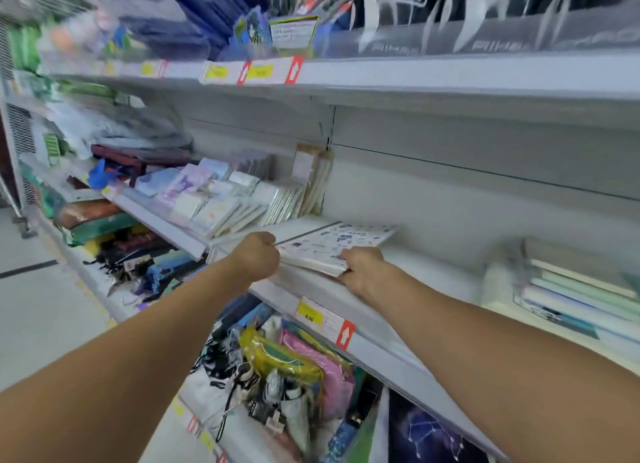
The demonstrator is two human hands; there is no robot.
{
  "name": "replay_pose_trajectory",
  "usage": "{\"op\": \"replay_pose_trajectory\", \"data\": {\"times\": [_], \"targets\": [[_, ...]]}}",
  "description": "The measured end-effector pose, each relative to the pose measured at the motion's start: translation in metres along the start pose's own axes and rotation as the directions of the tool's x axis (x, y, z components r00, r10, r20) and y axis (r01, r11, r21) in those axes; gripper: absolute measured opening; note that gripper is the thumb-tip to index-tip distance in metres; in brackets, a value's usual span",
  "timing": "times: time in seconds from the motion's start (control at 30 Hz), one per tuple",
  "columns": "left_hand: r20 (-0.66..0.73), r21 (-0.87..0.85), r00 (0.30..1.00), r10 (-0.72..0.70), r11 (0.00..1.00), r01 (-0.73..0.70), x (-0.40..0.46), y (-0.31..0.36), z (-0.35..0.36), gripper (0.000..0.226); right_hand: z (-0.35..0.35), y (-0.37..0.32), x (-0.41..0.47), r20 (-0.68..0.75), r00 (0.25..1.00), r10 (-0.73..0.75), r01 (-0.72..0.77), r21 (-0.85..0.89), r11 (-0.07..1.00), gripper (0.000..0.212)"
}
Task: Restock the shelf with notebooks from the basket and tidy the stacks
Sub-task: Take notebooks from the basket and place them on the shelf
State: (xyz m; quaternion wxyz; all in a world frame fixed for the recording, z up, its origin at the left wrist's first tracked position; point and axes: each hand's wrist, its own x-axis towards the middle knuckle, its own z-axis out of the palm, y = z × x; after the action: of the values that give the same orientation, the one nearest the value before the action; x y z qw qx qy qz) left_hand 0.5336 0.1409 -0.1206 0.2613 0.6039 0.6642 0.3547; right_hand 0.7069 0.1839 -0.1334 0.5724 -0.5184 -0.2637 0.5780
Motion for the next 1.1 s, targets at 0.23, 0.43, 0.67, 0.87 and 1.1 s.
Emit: {"op": "replay_pose_trajectory", "data": {"times": [0.23, 0.43, 0.67, 0.87, 1.1], "targets": [[0.108, 0.608, 0.993, 0.042, 0.788, -0.099, 0.065, -0.008, 0.019, 0.029, 0.008, -0.001, 0.038, 0.072, 0.98, -0.184, 0.192, -0.568, 0.801, 0.053], [0.127, 0.584, 0.992, 0.02, 0.807, -0.091, 0.087, -0.024, 0.024, 0.053, 0.007, -0.003, 0.058, 0.085, 0.982, -0.166, 0.183, -0.619, 0.764, 0.071], [0.144, 0.488, 0.985, -0.089, 0.873, 0.008, 0.093, -0.025, 0.023, 0.083, 0.002, -0.012, 0.055, 0.084, 0.983, -0.165, 0.174, -0.72, 0.671, 0.06], [0.122, 0.486, 0.988, -0.095, 0.873, 0.024, 0.097, -0.027, 0.026, 0.084, 0.014, -0.004, 0.046, 0.254, 0.949, -0.187, 0.296, -0.92, 0.256, 0.099], [0.147, 0.628, 0.989, -0.023, 0.775, -0.076, 0.089, -0.02, 0.025, 0.065, 0.008, 0.003, 0.044, 0.262, 0.935, -0.238, 0.285, -0.956, 0.068, 0.062]]}}
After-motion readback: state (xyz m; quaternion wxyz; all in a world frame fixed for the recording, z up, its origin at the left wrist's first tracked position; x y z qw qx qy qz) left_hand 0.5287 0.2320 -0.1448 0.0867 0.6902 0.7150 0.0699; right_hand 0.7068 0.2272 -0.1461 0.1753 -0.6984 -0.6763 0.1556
